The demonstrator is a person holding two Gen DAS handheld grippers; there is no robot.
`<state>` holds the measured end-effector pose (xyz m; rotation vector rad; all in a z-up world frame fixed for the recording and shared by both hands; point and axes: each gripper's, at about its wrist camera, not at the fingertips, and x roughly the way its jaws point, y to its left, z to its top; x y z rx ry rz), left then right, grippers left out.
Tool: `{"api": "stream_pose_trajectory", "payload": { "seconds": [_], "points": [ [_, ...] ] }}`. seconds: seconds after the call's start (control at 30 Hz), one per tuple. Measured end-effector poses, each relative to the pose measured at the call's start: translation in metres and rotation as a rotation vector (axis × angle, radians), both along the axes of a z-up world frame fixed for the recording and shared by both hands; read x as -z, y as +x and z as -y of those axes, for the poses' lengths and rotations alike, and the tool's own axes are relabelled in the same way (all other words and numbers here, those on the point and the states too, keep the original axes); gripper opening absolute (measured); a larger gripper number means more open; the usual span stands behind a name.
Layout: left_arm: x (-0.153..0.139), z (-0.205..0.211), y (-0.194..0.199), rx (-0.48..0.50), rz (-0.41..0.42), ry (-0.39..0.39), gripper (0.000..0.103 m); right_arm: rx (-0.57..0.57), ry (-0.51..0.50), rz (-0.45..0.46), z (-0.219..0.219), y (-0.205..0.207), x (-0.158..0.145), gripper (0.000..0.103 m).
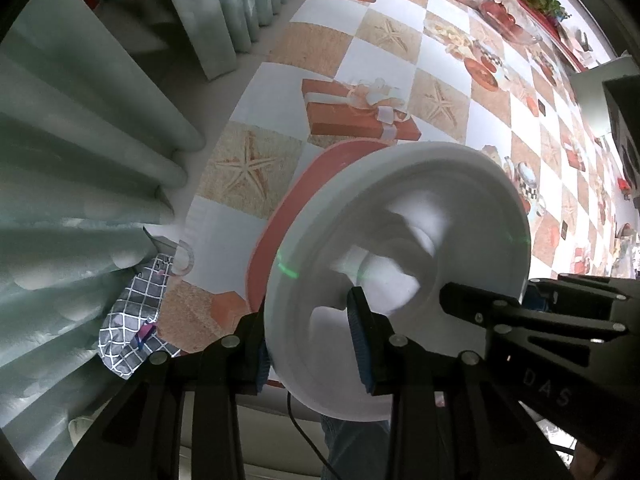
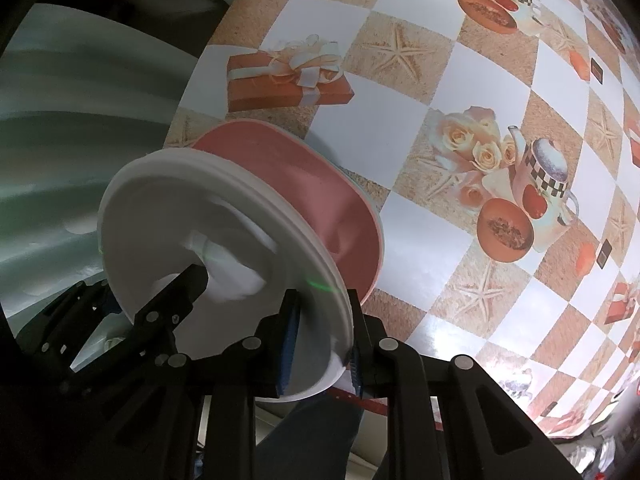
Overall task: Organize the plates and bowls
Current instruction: 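Lower the white bowl onto the pink plate and open both grippers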
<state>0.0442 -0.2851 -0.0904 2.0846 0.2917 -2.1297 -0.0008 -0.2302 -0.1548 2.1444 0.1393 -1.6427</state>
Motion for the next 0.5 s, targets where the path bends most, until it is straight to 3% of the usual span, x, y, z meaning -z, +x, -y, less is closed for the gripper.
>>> {"api": "stream_pose_trajectory", "payload": {
  "seconds": [0.13, 0.3, 0.43, 0.5],
  "points": [
    [0.0, -0.002, 0.001, 0.007, -0.019, -0.004, 0.042, 0.001, -0.007, 0.006, -0.001, 0.001, 0.002, 0.023],
    [-0.005, -0.004, 0.001, 0.016, -0.048, -0.052, 0.063, -0.01, 0.007, -0.018, -0.007, -0.003, -0.003, 0.023],
    [-0.007, -0.001, 0.0, 0.011, -0.051, -0.062, 0.065, -0.006, 0.046, -0.053, -0.017, -0.008, -0.009, 0.055],
    [-0.007, 0.0, -0.001, 0.012, -0.033, -0.082, 0.077, 0.008, 0.034, -0.057, -0.024, -0.01, -0.013, 0.065]
  ]
}}
